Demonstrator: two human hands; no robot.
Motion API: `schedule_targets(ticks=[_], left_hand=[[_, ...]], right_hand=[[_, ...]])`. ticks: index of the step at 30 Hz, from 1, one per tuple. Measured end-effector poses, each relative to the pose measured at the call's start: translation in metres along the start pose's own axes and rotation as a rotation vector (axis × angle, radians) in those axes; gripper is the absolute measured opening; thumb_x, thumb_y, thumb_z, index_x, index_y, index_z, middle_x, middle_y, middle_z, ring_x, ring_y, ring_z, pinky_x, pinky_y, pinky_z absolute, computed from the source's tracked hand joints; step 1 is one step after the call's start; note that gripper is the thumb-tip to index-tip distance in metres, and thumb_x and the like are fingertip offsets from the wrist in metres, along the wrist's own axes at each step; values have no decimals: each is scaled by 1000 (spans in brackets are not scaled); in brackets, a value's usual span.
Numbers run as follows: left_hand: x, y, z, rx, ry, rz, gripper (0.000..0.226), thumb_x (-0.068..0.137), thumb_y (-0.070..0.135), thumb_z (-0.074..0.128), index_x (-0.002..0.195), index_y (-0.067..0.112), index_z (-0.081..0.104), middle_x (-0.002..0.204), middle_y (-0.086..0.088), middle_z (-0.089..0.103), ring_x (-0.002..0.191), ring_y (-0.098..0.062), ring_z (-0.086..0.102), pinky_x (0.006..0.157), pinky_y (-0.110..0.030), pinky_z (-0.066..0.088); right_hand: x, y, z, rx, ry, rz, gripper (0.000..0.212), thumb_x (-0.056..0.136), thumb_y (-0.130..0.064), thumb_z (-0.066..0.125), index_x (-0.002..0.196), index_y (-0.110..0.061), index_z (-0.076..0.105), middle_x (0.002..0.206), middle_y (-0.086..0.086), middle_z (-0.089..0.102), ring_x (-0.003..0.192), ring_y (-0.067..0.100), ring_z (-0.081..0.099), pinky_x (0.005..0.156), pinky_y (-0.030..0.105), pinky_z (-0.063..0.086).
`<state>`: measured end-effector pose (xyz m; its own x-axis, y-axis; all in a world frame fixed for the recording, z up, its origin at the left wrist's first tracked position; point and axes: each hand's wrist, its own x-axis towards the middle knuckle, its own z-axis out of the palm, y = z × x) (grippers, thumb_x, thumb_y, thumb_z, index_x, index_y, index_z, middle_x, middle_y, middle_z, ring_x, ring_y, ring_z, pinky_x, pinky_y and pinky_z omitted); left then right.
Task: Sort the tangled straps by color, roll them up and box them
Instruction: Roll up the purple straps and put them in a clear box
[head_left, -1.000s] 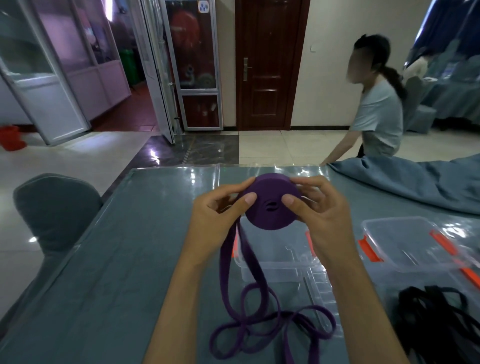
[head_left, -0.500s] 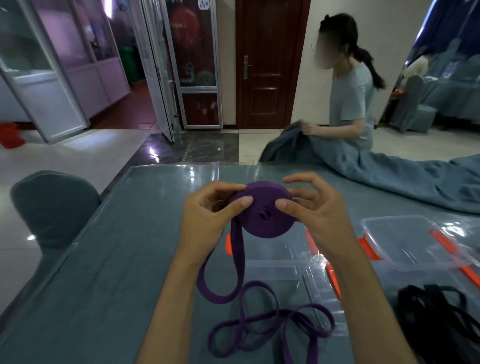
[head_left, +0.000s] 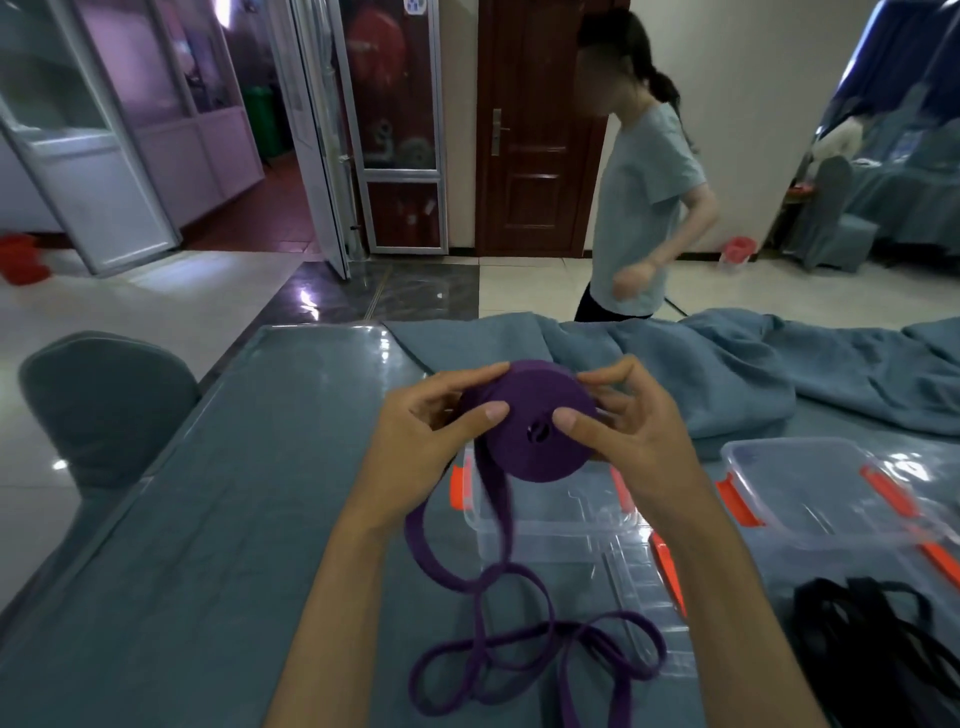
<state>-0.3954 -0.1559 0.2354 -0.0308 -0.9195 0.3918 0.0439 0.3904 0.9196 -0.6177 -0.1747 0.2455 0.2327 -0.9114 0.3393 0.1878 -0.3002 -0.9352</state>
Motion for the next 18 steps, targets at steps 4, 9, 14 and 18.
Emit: schedule_targets(ticks=[4, 9, 14, 18], left_hand=[[-1, -3, 13, -40, 97, 17, 28, 86, 18, 84, 113, 19, 78, 111, -1, 80, 106, -19, 76, 90, -24, 59], [2, -1, 4, -48, -5, 8, 40, 88, 15, 83, 126, 25, 76, 119, 0, 79, 111, -19, 75, 93, -23, 58], [4, -6, 3, 52, 32, -49, 41, 87, 27, 87, 125, 34, 74, 119, 5, 78, 112, -16, 74, 98, -32, 57], [6, -5, -3, 122, -51, -71, 34, 88, 25, 86, 120, 32, 77, 117, 7, 79, 113, -12, 73, 96, -21, 55]], right_hand=[[2, 4, -2, -43, 46, -39, 45, 80, -33, 92, 115, -29, 64, 108, 11, 80, 96, 32, 79, 75, 36, 65], [3, 6, -3, 8, 32, -36, 40, 81, -34, 91, 108, -25, 64, 111, 13, 80, 102, 32, 78, 81, 41, 66], [5, 4, -8, -24, -20, -13, 50, 82, -22, 89, 125, -26, 64, 101, 15, 81, 96, 33, 79, 79, 36, 65], [4, 6, -9, -88, -9, -21, 49, 80, -17, 88, 126, -22, 73, 103, 9, 82, 96, 27, 80, 81, 30, 64]])
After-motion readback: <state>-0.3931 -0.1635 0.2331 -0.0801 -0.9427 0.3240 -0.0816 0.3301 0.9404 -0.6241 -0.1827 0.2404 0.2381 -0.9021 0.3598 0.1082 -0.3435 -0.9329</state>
